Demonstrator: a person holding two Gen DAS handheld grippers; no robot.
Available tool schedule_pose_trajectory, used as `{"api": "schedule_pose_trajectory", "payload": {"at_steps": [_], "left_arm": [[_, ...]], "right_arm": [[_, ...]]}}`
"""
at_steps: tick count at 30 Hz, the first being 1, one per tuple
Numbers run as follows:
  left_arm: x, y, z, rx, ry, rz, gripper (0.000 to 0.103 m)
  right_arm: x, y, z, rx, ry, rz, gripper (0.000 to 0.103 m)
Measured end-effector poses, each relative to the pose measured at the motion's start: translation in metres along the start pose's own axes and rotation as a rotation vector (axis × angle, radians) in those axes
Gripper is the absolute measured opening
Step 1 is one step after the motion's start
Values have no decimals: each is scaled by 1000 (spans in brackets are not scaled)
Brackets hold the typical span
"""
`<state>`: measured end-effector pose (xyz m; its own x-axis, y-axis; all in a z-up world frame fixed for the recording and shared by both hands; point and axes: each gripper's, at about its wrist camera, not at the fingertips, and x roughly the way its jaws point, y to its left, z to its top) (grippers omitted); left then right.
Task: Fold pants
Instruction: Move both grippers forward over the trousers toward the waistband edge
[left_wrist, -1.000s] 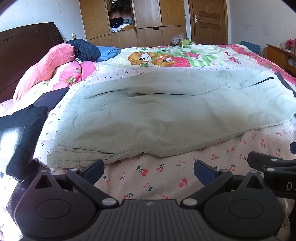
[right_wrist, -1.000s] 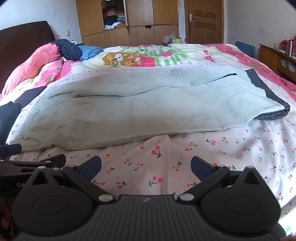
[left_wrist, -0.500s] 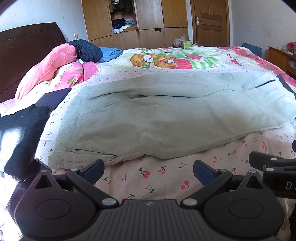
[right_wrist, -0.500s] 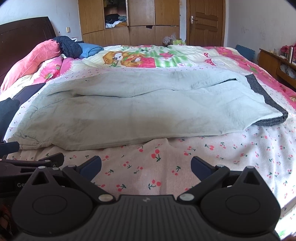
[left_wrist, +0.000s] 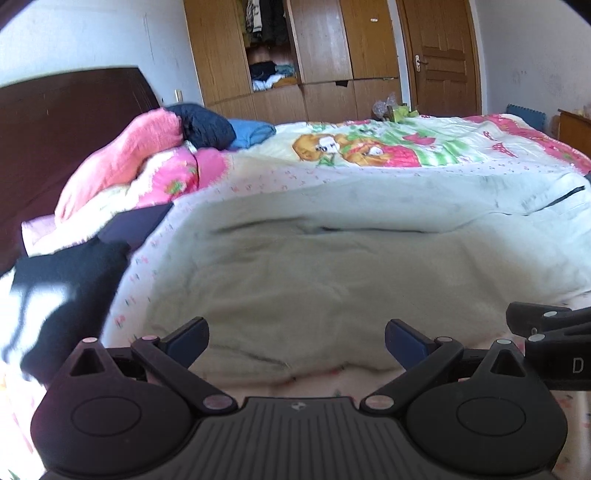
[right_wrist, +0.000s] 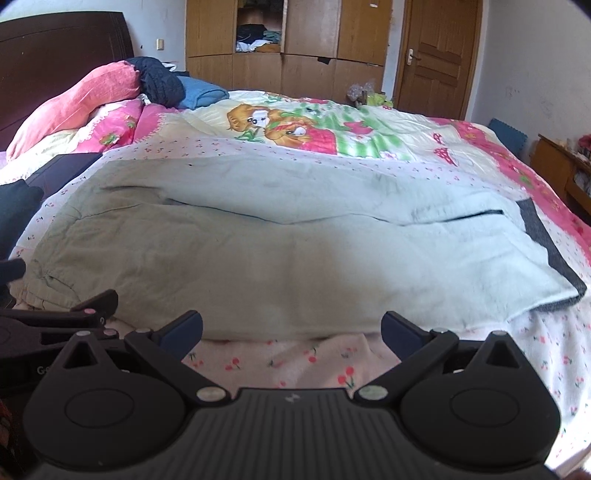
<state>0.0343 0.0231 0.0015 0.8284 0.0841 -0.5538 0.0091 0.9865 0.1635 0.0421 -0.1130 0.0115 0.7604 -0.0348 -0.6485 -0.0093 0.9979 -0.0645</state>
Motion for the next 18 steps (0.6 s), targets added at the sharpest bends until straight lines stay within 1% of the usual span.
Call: {"api": "schedule_pose_trajectory", "payload": {"at_steps": [2, 4, 7, 12, 15, 18], "left_arm": [[10, 2, 5, 28, -21, 19, 103], [23, 7, 12, 37, -23, 27, 103], [43, 16, 19, 21, -6, 29, 103], [73, 27, 23, 3, 4, 72, 103], [91, 34, 19, -20, 51, 78, 103], [104, 41, 10, -59, 118, 54, 103]], "right_arm": [[10, 4, 6, -6, 2, 6, 102], [23, 9, 15, -7, 5, 18, 102], [43, 16, 25, -1, 7, 44, 102], [72, 30, 37, -20, -2, 79, 102], [89, 37, 40, -40, 14, 93, 102], [101, 44, 36, -64, 44, 105, 102]]}}
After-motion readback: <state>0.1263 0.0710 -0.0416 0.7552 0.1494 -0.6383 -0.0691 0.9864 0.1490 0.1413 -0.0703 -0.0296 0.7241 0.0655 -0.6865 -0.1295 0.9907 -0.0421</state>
